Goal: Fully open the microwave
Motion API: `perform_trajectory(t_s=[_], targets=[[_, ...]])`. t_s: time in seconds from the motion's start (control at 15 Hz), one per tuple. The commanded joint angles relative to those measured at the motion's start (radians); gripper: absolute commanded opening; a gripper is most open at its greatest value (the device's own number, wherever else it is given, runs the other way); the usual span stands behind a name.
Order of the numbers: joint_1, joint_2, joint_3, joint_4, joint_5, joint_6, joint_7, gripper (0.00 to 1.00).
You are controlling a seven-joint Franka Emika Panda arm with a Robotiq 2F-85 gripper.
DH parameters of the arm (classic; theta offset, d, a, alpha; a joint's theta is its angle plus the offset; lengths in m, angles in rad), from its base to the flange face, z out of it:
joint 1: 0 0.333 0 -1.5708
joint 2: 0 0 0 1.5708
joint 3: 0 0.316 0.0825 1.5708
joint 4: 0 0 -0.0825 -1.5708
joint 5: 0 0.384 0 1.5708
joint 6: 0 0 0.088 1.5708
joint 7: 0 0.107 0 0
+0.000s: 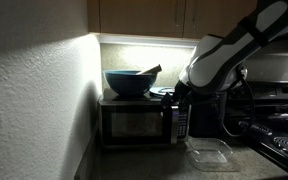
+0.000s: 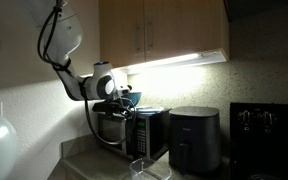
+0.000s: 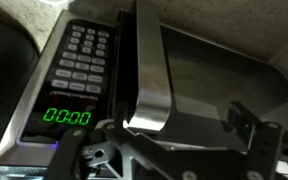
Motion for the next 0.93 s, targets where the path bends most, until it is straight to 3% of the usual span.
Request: perform_trajectory(t_s=[0.0, 0.53, 0.73, 0.87], targets=[[-0.030, -0.012, 0.031, -0.011, 0.009, 0.019, -0.025, 1.00], [-0.028, 0.007, 0.016, -0.004, 0.002, 0.072, 0.005, 1.00], [0.014, 0.055, -0.069, -0.008, -0.083, 0.176, 0.209, 1.00], [0.068, 0.096, -0.162, 0.000, -0.133, 0.215, 0.321, 1.00]])
